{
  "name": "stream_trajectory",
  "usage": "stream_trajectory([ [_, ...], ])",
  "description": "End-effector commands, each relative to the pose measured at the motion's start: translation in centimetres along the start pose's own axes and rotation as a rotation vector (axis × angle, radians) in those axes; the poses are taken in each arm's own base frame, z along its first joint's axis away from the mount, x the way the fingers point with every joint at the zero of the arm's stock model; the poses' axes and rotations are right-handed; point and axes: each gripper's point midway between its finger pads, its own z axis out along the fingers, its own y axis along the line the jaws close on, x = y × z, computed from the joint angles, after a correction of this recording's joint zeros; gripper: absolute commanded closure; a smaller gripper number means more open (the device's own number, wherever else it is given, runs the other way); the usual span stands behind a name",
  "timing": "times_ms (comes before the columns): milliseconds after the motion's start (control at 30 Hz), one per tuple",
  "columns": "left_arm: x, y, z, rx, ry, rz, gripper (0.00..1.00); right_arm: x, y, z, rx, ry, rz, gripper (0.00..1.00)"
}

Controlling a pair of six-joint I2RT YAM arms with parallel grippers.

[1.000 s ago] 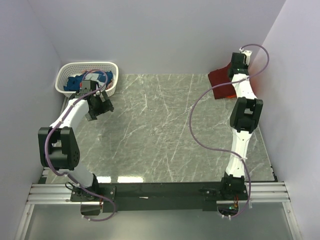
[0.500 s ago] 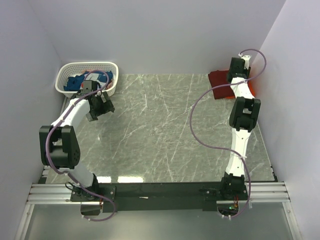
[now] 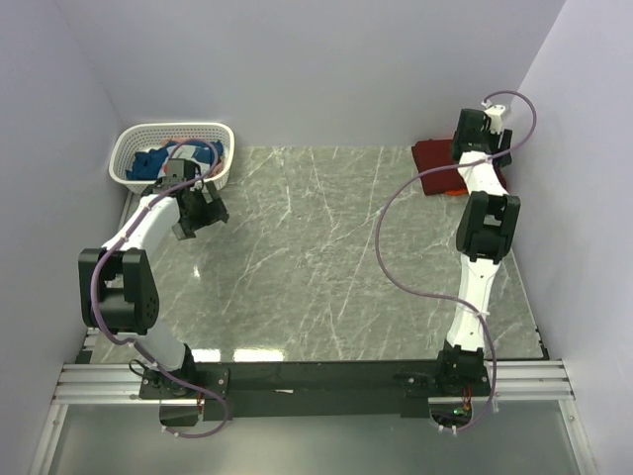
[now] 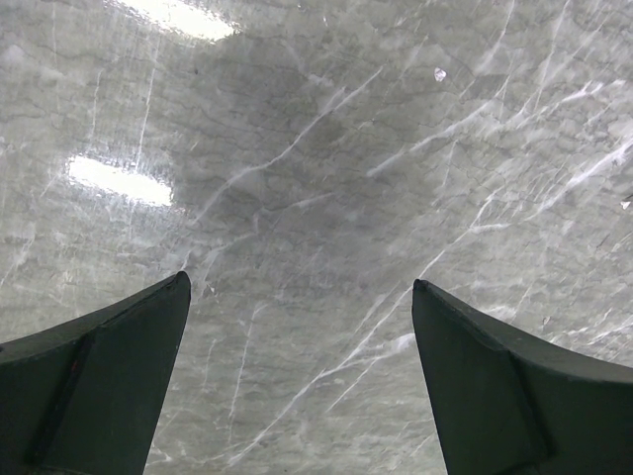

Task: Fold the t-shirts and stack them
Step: Reset both grippers

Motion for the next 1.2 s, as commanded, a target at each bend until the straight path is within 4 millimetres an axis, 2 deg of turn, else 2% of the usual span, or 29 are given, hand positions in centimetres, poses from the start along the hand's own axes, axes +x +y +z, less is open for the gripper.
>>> stream_trajectory([
  [0,-0.8,-0.7,-1.1,0.023,-0.047,0.018,0.01,-5.9,-2.7,-4.8,-0.067,-0.06,0.171,0.34],
  [33,-1.0,-0.8,-1.3,0.031,-0.057,0.021,0.01,-6.1,-2.5,-5.6,-0.098,-0.058,0.186,0.34],
  [133,-1.5,-1.3,-2.4,0.059,-0.089,0.024,0.01,-7.5,-1.9,-9.7,-0.233,-0.074,0.213,0.34],
  [167,-1.7,-1.6,-2.8,0.072,-0.103,0.027,0.01,-9.0,-3.2,-11.5,-0.258,-0.093,0.248,0.34],
  [233,-2.3,-2.1,-4.1,0.098,-0.146,0.035,0.0,-8.5,-2.9,-13.9,-0.35,-0.049,0.28,0.33],
  [267,-2.9,-2.3,-5.2,0.112,-0.186,0.04,0.01,-9.1,-4.3,-15.6,-0.383,-0.048,0.313,0.33],
  [300,-3.1,-2.5,-5.7,0.118,-0.207,0.044,0.01,-9.0,-4.8,-16.7,-0.418,-0.036,0.328,0.33],
  [333,-3.3,-2.7,-6.3,0.125,-0.228,0.05,0.01,-8.5,-4.8,-18.0,-0.468,-0.005,0.348,0.33],
  [367,-3.6,-2.7,-7.5,0.131,-0.266,0.053,0.0,-8.6,-6.6,-19.6,-0.497,-0.003,0.375,0.33],
  [433,-4.1,-3.0,-8.8,0.154,-0.313,0.055,0.01,-7.8,-7.7,-22.0,-0.578,0.038,0.398,0.33],
  [467,-4.3,-3.0,-10.3,0.173,-0.35,0.051,0.01,-8.6,-9.9,-23.9,-0.614,0.015,0.433,0.33],
  [533,-4.1,-3.0,-12.0,0.194,-0.376,0.038,0.01,-6.8,-11.3,-25.6,-0.648,0.049,0.413,0.33],
  [567,-4.4,-3.1,-14.1,0.222,-0.423,0.024,0.01,-6.9,-13.5,-27.2,-0.672,0.024,0.431,0.33],
  [633,-4.4,-3.0,-16.2,0.246,-0.466,0.013,0.01,-6.4,-16.1,-28.8,-0.68,0.003,0.431,0.33],
  [667,-4.2,-2.8,-18.0,0.269,-0.505,-0.001,0.01,-6.3,-18.5,-30.5,-0.702,-0.036,0.456,0.33],
  [733,-3.6,-2.2,-19.3,0.272,-0.522,-0.015,0.01,-5.9,-20.8,-32.0,-0.723,-0.072,0.475,0.33],
  [767,-3.2,-1.8,-20.6,0.281,-0.546,-0.022,0.0,-5.6,-23.0,-33.6,-0.742,-0.116,0.504,0.33],
  [800,-3.0,-1.5,-21.2,0.28,-0.554,-0.034,0.01,-5.3,-24.1,-34.3,-0.749,-0.135,0.516,0.33],
  [833,-2.3,-0.9,-21.5,0.262,-0.543,-0.041,0.01,-4.7,-25.0,-34.8,-0.748,-0.143,0.527,0.32],
  [867,-2.1,-0.5,-22.9,0.27,-0.575,-0.056,0.01,-3.8,-26.8,-35.8,-0.75,-0.181,0.547,0.32],
  [900,-1.9,-0.1,-23.7,0.267,-0.588,-0.068,0.0,-3.2,-27.9,-35.9,-0.73,-0.203,0.555,0.32],
  [933,-1.5,0.9,-24.1,0.231,-0.595,-0.088,0.01,-2.6,-30.1,-37.1,-0.728,-0.253,0.6,0.28],
  [967,-1.3,1.3,-25.7,0.246,-0.637,-0.114,0.01,-0.7,-29.7,-36.8,-0.72,-0.236,0.604,0.25],
  [1033,-0.9,2.3,-26.9,0.241,-0.676,-0.148,0.01,0.4,-30.3,-37.9,-0.765,-0.275,0.659,0.21],
  [1067,-0.4,3.2,-28.0,0.24,-0.718,-0.181,0.01,2.2,-30.7,-38.3,-0.78,-0.292,0.683,0.2],
  [1167,1.0,5.2,-28.9,0.235,-0.804,-0.235,0.01,5.0,-30.7,-38.9,-0.819,-0.334,0.688,0.19],
])
